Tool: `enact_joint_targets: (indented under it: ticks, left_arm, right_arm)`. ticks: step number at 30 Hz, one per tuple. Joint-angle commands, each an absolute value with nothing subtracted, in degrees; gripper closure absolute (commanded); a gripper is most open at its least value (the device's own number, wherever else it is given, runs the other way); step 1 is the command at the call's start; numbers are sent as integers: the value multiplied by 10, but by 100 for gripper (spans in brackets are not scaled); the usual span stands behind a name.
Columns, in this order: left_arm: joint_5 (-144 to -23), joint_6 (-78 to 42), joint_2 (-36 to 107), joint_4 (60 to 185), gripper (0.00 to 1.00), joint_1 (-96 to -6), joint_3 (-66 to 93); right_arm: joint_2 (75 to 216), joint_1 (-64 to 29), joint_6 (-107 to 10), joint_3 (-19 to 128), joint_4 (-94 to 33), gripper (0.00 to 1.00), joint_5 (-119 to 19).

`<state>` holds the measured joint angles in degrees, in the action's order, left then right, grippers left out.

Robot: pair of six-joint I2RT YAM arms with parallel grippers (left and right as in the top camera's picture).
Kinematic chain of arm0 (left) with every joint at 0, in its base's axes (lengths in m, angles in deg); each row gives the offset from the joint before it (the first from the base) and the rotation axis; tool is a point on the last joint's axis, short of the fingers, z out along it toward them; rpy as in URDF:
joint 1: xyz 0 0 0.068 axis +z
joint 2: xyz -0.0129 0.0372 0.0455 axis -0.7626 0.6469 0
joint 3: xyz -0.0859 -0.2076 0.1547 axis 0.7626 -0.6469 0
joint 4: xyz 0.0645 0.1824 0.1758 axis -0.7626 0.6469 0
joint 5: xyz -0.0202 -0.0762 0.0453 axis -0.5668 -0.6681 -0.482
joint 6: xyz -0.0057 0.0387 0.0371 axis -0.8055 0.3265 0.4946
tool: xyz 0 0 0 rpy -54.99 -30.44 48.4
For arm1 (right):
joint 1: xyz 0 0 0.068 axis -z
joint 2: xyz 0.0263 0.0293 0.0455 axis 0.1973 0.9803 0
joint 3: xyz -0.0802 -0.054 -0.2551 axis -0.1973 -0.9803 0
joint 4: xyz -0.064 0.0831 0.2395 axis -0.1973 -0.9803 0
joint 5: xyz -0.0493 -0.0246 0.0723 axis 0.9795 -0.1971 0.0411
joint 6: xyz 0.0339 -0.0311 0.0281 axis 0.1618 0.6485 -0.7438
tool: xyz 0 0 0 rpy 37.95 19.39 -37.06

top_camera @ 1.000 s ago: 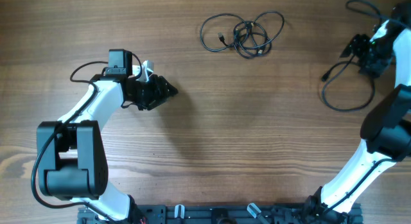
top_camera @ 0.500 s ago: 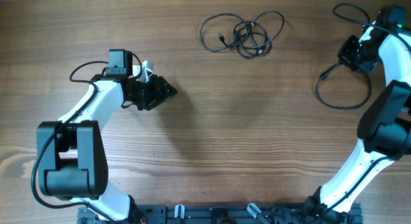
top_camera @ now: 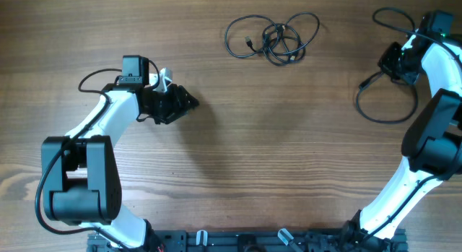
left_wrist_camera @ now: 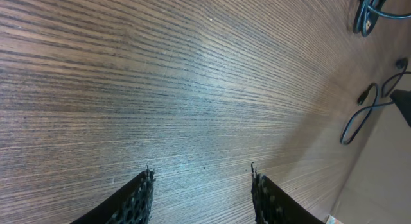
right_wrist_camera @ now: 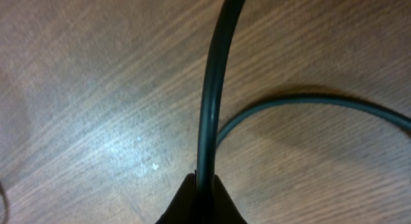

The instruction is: Untangle cables

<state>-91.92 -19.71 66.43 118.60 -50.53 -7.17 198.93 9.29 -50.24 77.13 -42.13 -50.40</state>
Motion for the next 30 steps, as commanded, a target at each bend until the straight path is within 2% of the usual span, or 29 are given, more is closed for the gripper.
enact_joint_targets:
  ticks: [1,6,8,10,14,23,24,26,27,29,30]
  left_arm:
    - [-916,-188,653,1186,48,-509,-64]
    - [-915,-190,653,1186,48,-509,-64]
    - [-915,-191,653,1183,48,-509,-64]
    - [-915,-193,653,1177,48,-509,-64]
    - [-915,-194,653,1177,48,-509,-64]
    - [-915,-195,653,1175,49,-509,-64]
    - [-915,-194,653,1175,49,-509,-64]
    - [-915,-194,653,1175,49,-509,-64]
    - [-916,-194,653,1175,49,-509,-64]
    - [-915,-195,653,1175,49,-509,-64]
    - [-915,-195,653,1175,49,-509,-64]
  right_arm:
    - [1982,109,-514,836,-429,96,-531]
    - [1943,163,-529,1035,-451,96,-561]
    - [1932,175,-531,1080,-448,96,-523]
    - [1929,183,-551,1109,-440,96,-421]
    - [1934,184,-561,1109,-431,96,-262]
    - [1976,185,-574,1076,-469,94,-250]
    - [1985,185,-574,1076,-482,90,-252]
    - [2009,185,-573,1076,-519,69,-266]
    - [2021,185,-573,1076,-533,52,-279]
    - [2043,185,-573,1076,-575,5,-317]
    - [2051,185,-574,1076,-596,0,-337]
